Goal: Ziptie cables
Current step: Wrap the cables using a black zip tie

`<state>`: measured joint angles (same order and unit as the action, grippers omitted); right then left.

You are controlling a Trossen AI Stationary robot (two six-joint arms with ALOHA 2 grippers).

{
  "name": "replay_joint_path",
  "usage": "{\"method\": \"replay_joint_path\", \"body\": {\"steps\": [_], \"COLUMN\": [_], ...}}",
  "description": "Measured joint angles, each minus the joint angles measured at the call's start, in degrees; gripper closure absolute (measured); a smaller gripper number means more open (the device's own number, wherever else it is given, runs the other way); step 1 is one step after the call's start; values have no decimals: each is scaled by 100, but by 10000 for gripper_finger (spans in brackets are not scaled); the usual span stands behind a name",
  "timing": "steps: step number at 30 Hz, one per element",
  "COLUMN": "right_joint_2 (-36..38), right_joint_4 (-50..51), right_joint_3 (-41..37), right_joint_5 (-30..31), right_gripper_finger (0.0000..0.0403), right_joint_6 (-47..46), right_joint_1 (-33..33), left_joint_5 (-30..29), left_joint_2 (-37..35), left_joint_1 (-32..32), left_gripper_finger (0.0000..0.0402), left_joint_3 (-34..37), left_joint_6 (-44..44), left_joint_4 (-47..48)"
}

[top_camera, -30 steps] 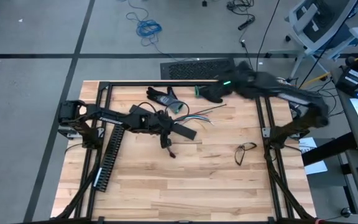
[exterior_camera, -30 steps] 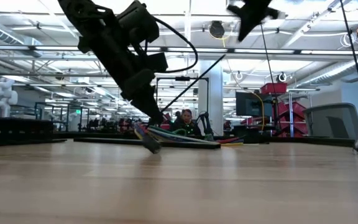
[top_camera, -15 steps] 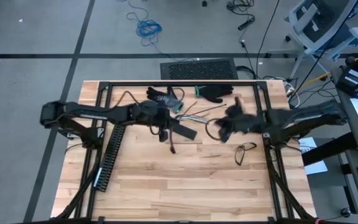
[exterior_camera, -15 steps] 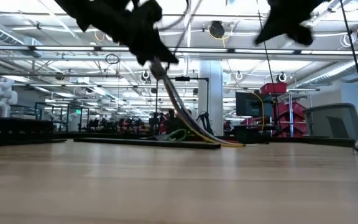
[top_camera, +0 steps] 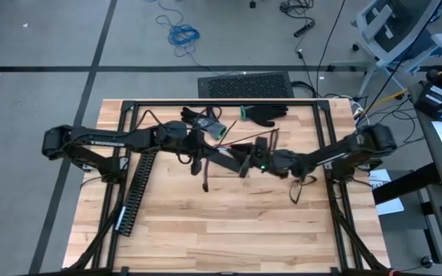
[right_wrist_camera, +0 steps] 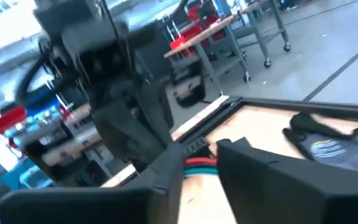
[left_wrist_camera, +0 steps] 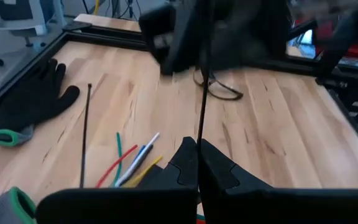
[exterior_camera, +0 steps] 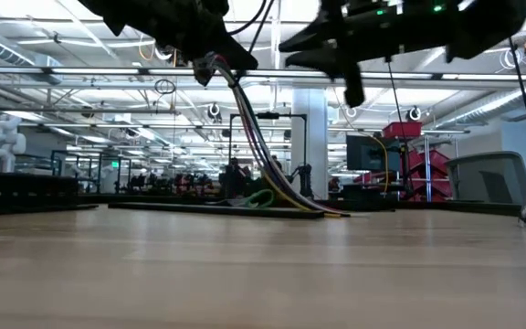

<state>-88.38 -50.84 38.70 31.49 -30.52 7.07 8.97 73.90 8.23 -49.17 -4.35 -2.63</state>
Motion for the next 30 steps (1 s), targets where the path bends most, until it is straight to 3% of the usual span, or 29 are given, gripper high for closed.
{"method": "replay_joint_path", "body": {"steps": [5, 11, 30], "right_joint_2": [-529, -614, -614], "right_joint_4": [7, 152, 35], "right_joint_3": [613, 882, 876], "right_joint_5": [-35, -278, -505], "right_gripper_finger": [255, 244, 336], "right_joint_6": [618, 905, 872], "right_joint_1": [7, -48, -272], "left_joint_5": [-2, -32, -66], "left_joint_2": [-15, -15, -15], "left_joint_1": [0, 0, 2], "left_gripper_finger": [402, 402, 401], "left_joint_3": [0, 0, 0], "left_joint_6": [-138, -424, -588], "left_joint_4": [21, 9, -307]}}
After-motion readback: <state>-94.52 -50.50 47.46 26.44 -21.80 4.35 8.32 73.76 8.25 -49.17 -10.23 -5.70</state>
